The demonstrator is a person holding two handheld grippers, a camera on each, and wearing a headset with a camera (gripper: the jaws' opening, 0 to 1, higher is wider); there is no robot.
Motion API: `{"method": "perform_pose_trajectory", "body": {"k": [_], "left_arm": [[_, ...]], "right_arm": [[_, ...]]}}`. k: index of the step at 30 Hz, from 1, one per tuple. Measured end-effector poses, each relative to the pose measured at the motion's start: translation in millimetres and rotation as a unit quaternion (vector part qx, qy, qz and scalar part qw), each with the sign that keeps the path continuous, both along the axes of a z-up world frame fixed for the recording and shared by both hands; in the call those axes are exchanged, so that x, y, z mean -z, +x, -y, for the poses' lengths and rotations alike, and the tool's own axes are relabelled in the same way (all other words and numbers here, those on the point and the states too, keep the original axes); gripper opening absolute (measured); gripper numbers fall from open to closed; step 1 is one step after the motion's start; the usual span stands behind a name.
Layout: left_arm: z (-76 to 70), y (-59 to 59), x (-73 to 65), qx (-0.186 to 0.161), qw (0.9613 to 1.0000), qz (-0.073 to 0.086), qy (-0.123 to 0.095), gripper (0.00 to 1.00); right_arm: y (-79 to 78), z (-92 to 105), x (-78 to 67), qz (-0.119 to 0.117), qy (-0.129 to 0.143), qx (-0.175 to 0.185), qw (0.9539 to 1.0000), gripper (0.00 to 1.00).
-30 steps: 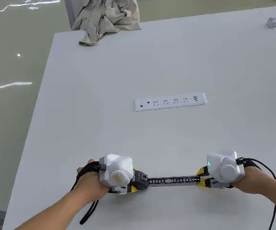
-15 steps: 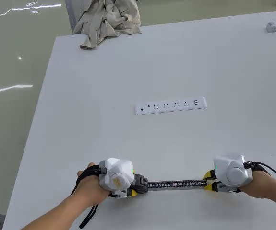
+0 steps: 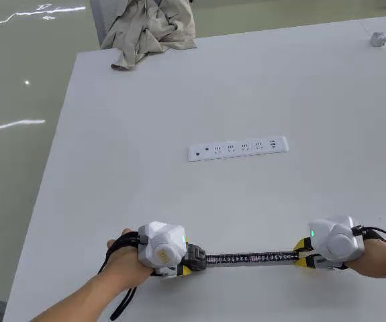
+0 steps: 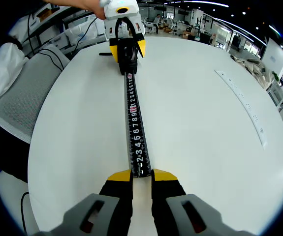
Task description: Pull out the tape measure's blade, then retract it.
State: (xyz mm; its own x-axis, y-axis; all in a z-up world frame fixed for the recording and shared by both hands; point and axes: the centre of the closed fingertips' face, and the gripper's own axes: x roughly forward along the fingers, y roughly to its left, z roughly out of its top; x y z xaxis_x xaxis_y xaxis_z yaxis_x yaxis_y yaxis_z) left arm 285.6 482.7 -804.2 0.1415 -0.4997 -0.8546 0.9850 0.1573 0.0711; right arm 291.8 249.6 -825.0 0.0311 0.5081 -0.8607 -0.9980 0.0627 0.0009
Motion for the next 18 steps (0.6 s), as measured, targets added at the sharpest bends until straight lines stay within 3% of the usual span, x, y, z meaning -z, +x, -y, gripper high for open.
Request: {"method": "perform_pose_trajectory", "body": {"k": [18], "left_arm": [[-0.1, 0.2, 0.3, 0.000, 1.0000, -0.001, 0.001, 0.35]], "right_arm": [[2.6, 24.9, 2.1, 0.000, -0.009, 0.013, 0.9999, 0.13]]}}
